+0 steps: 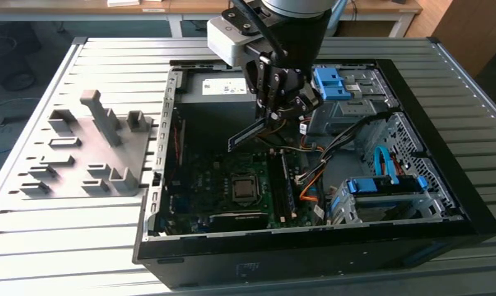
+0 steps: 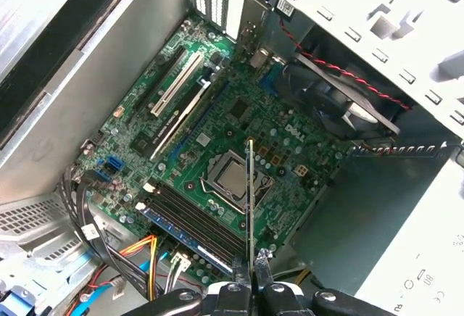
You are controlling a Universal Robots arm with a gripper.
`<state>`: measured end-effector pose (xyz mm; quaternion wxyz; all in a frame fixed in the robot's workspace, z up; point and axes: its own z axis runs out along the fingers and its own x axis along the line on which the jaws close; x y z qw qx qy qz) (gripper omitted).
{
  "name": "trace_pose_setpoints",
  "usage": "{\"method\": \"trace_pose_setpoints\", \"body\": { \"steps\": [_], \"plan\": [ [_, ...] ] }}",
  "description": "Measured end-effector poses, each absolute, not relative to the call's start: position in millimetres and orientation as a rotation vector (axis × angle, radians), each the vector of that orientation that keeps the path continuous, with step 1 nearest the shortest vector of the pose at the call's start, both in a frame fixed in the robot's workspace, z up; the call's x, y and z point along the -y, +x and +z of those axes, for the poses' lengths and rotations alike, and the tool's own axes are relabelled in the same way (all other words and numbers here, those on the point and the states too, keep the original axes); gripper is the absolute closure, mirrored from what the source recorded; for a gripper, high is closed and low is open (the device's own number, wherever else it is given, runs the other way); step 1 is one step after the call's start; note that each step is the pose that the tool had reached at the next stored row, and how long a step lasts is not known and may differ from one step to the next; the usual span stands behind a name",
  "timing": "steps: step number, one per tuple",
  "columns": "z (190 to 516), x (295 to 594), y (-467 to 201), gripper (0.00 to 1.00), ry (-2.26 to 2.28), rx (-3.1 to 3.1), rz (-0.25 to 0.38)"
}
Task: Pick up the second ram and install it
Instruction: 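Insert the second ram into the second slot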
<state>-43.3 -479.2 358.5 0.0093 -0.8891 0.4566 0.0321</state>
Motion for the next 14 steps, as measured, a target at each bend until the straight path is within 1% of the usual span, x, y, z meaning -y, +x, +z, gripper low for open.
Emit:
{"method": "trace_pose_setpoints", "body": {
  "steps": [14],
  "plan": [
    [356.9, 479.2, -43.2, 0.86, -2.574, -1.751, 0.096]
  ]
}}
